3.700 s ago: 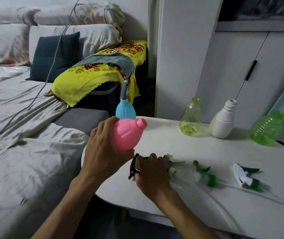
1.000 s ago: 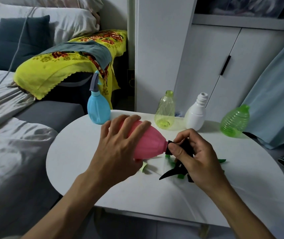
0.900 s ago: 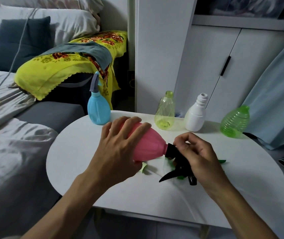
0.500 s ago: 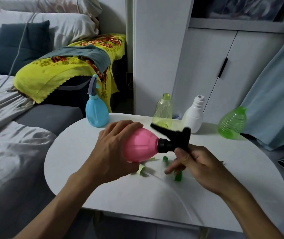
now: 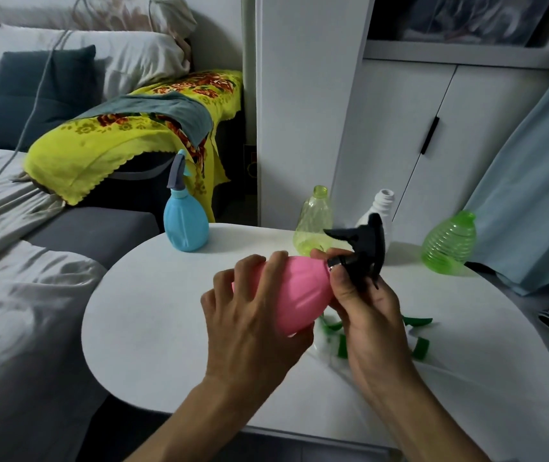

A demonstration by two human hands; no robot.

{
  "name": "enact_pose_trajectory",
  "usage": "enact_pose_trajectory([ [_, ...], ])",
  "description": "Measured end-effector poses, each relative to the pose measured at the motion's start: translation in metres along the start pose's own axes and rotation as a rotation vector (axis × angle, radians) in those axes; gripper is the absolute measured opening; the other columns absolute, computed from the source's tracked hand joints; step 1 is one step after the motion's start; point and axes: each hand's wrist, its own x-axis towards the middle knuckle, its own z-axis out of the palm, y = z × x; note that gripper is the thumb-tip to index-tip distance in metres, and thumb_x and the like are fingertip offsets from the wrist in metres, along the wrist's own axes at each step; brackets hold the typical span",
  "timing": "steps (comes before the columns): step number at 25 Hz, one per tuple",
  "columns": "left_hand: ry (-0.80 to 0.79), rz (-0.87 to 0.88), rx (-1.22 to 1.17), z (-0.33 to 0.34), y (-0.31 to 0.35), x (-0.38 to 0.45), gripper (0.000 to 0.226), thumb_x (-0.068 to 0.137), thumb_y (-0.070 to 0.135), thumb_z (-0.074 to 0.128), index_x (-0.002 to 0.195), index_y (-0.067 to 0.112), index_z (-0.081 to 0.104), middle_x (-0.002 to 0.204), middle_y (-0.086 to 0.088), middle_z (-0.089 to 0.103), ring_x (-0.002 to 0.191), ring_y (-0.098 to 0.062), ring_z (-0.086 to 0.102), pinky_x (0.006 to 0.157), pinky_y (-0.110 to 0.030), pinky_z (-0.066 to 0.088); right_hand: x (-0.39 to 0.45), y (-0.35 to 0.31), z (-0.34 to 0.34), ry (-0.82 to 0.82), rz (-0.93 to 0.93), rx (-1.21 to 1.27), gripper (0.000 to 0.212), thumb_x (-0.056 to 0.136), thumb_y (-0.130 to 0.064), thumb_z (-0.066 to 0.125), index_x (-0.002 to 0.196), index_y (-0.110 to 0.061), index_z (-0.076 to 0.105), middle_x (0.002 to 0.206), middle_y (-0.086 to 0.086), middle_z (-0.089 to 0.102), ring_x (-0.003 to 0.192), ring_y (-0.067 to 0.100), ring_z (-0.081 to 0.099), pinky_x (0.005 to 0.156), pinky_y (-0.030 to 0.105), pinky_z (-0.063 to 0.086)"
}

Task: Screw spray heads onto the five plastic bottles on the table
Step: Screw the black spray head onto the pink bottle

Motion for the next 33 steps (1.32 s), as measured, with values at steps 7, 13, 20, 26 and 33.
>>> enact_pose_trajectory([
  [7, -0.366, 0.065, -0.584, -0.008, -0.016, 0.011, 0.084, 0.054, 0.063, 0.083, 0.128, 0.054, 0.042, 0.133, 0.017, 0.048, 0.108, -0.004, 0.059, 0.073, -0.028, 0.061, 0.025, -0.020, -0.035, 0.028, 0.081, 0.304, 0.019, 0.080, -0.026, 0.068, 0.093, -0.016, 0.079, 0.103, 0.011, 0.078, 0.101, 0.023, 0.071, 0.080, 0.034, 0.059],
  [13, -0.333, 0.075, -0.561, -0.002, -0.011, 0.009, 0.096, 0.054, 0.059, 0.084, 0.136, 0.044, 0.036, 0.133, 0.023, 0.047, 0.112, -0.005, 0.057, 0.080, -0.021, 0.056, 0.026, -0.019, -0.040, 0.031, 0.077, 0.295, 0.022, 0.082, -0.027, 0.066, 0.098, -0.017, 0.077, 0.107, 0.011, 0.076, 0.107, 0.025, 0.068, 0.085, 0.037, 0.057],
  [20, -0.307, -0.050, -0.666, -0.008, -0.006, 0.007, 0.096, 0.052, 0.066, 0.083, 0.134, 0.048, 0.037, 0.127, 0.027, 0.049, 0.110, -0.003, 0.058, 0.077, -0.019, 0.058, 0.025, -0.022, -0.037, 0.010, 0.066, 0.307, 0.019, 0.083, -0.026, 0.066, 0.095, -0.018, 0.079, 0.105, 0.010, 0.077, 0.103, 0.023, 0.069, 0.082, 0.034, 0.057],
  [26, -0.576, -0.026, -0.710, -0.008, -0.019, 0.015, 0.094, 0.054, 0.058, 0.087, 0.130, 0.052, 0.034, 0.125, 0.020, 0.053, 0.108, -0.006, 0.061, 0.081, -0.028, 0.060, 0.023, -0.027, -0.032, -0.118, 0.234, 0.428, 0.030, 0.075, -0.040, 0.077, 0.065, -0.015, 0.063, 0.083, 0.010, 0.075, 0.100, 0.028, 0.071, 0.082, 0.041, 0.059],
  [33, -0.505, 0.003, -0.592, 0.008, -0.006, -0.001, 0.102, 0.052, 0.066, 0.083, 0.136, 0.049, 0.028, 0.131, 0.021, 0.050, 0.110, -0.010, 0.060, 0.084, -0.031, 0.059, 0.026, -0.027, -0.034, 0.016, 0.233, 0.329, 0.036, 0.078, -0.030, 0.069, 0.049, -0.019, 0.051, 0.057, 0.003, 0.061, 0.078, 0.019, 0.069, 0.081, 0.035, 0.052],
])
